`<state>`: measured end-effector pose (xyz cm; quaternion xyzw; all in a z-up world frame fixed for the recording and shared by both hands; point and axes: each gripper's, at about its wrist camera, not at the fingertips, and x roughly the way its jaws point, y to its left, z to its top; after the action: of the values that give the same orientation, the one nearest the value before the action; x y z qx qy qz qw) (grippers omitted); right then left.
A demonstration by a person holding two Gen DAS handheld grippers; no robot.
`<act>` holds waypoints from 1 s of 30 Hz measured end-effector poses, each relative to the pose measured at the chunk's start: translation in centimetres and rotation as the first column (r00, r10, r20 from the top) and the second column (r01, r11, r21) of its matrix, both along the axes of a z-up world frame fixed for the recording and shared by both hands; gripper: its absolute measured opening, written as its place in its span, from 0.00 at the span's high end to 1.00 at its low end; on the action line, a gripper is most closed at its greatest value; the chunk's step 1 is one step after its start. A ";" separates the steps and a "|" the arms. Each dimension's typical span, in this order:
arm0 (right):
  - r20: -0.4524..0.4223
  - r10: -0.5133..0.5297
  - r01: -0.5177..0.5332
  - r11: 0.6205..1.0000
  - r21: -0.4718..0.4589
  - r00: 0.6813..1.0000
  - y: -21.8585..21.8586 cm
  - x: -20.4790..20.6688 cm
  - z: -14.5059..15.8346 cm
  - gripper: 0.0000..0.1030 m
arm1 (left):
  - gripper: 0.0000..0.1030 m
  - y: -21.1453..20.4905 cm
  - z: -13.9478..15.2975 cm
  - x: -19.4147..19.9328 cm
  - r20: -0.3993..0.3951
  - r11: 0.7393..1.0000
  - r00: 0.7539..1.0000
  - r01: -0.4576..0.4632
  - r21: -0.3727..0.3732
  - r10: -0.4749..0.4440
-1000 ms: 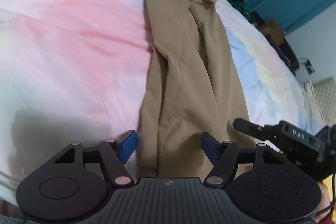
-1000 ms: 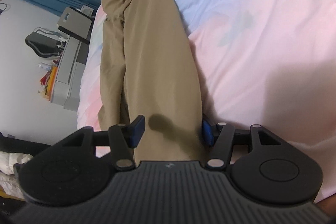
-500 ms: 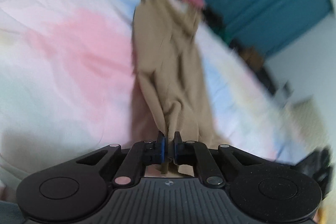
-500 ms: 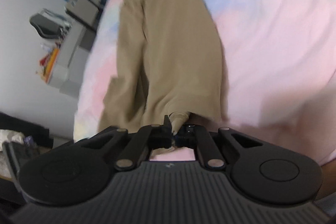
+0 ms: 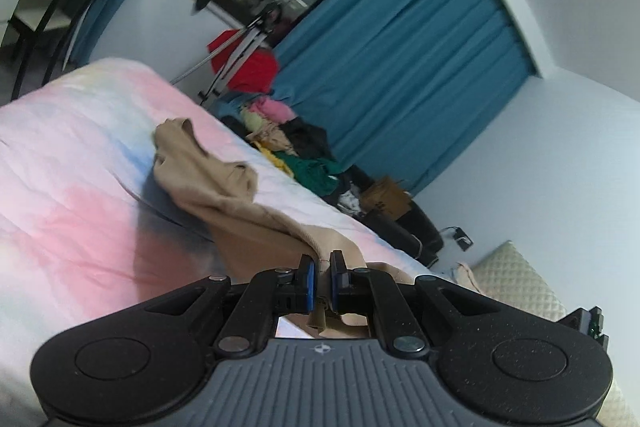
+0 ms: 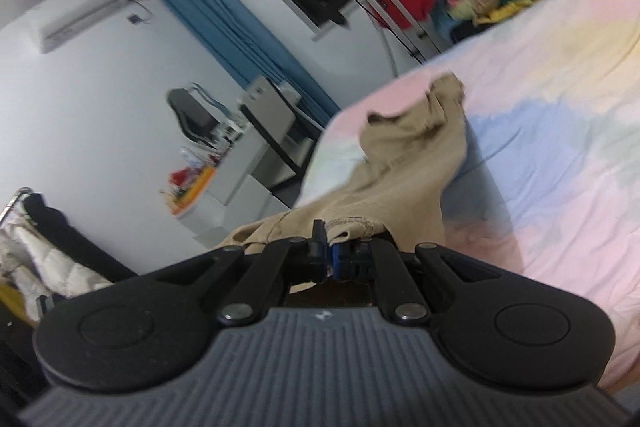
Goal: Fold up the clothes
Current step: 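Grasp the hem with both grippers and lift it toward the collar, then lay the hem over the collar and open both grippers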
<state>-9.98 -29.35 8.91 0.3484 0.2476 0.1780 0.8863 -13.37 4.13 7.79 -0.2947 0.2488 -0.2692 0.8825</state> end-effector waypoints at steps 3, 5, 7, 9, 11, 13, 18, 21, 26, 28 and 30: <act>0.016 0.024 -0.024 0.999 0.034 1.000 -0.7 -2.8 0.3 0.95 | 0.93 -0.1 -0.2 -3.6 -0.001 1.000 1.000 0.014 -0.022 -0.014; 0.016 0.029 -0.030 0.999 0.041 0.999 -1.0 -3.7 0.0 0.95 | 0.93 0.1 -0.5 -5.6 -0.010 1.000 1.000 0.013 -0.028 -0.013; 0.002 0.032 -0.032 0.998 0.052 0.999 -0.9 -3.4 -0.5 0.95 | 0.93 0.5 -1.0 -6.5 -0.020 1.000 1.000 0.007 -0.024 -0.007; -0.009 0.028 -0.027 0.999 0.045 1.000 -0.7 -2.6 -0.9 0.95 | 0.92 1.0 -1.3 -6.0 -0.031 1.000 1.000 -0.001 -0.015 0.000; -0.025 0.015 -0.014 0.999 0.037 1.000 -0.2 -0.7 -1.6 0.95 | 0.92 1.1 -1.6 -4.5 -0.048 1.000 0.999 -0.012 -0.011 0.012; -0.035 0.001 0.000 1.000 0.017 0.999 0.1 1.5 -2.2 0.95 | 0.92 0.9 -2.0 -1.7 -0.063 1.000 0.998 -0.030 -0.001 0.030; -0.065 -0.041 0.041 0.999 -0.004 0.997 0.7 8.1 -4.0 0.95 | 0.92 0.3 -3.2 8.0 -0.095 0.996 0.993 -0.072 0.044 0.076; -0.084 -0.064 0.064 0.998 -0.012 0.994 0.5 12.8 -5.6 0.95 | 0.92 -0.3 -4.4 13.6 -0.114 0.991 0.987 -0.099 0.092 0.109; -0.134 -0.091 0.081 0.993 -0.081 0.987 0.9 20.3 -9.8 0.94 | 0.92 -1.8 -8.8 21.7 -0.132 0.977 0.982 -0.110 0.181 0.136; -0.168 -0.090 0.074 0.992 -0.100 0.982 0.9 22.6 -11.8 0.94 | 0.92 -2.2 -10.9 24.0 -0.125 0.969 0.983 -0.105 0.222 0.135; -0.192 -0.078 0.059 0.993 -0.103 0.978 0.7 24.5 -13.8 0.94 | 0.92 -2.9 -13.2 25.8 -0.098 0.953 0.986 -0.103 0.286 0.136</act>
<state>14.47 -28.63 -4.85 0.3292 0.3300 0.1001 0.8790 12.39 1.25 -5.38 -0.1968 0.3172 -0.1595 0.9139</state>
